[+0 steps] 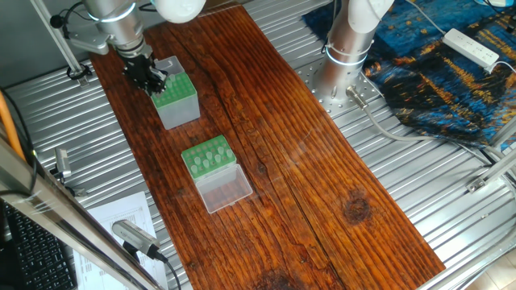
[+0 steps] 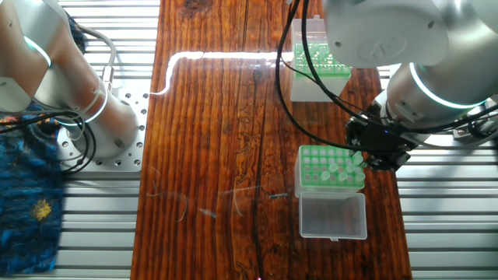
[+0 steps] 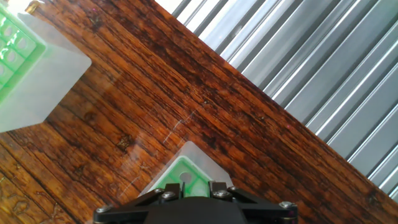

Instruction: Transfer all large pipette tips from one holder to another

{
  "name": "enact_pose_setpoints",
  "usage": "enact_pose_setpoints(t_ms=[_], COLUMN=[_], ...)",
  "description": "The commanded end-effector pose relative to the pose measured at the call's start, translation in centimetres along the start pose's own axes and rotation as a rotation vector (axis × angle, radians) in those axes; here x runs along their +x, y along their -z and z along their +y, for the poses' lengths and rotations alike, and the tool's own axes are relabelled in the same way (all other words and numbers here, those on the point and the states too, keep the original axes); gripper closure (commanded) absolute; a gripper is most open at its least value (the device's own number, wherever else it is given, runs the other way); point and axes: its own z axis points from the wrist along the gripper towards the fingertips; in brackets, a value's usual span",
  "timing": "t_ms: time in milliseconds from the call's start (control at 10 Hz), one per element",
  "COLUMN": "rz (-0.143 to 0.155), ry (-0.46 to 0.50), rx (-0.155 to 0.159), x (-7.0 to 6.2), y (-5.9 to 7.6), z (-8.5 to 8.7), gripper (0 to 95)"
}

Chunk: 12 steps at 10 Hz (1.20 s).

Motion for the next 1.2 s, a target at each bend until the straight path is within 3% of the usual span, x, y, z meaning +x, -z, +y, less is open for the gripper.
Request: enact_pose_setpoints(t_ms=[100,800,900,1200], rz=[0.002,0.021,0.022,0.024], ry=[-0.001,0.007,0.006,0.007], rx=[0.002,0.026,0.027,0.029], x=[-0.04,-0.04,-0.03,-0.01], y=[-0.01,-0.01,-0.01,0.00], z=[-0.02,-0.02,-0.02,-0.02], gripper=[76.0,76.0,95.0,95.0])
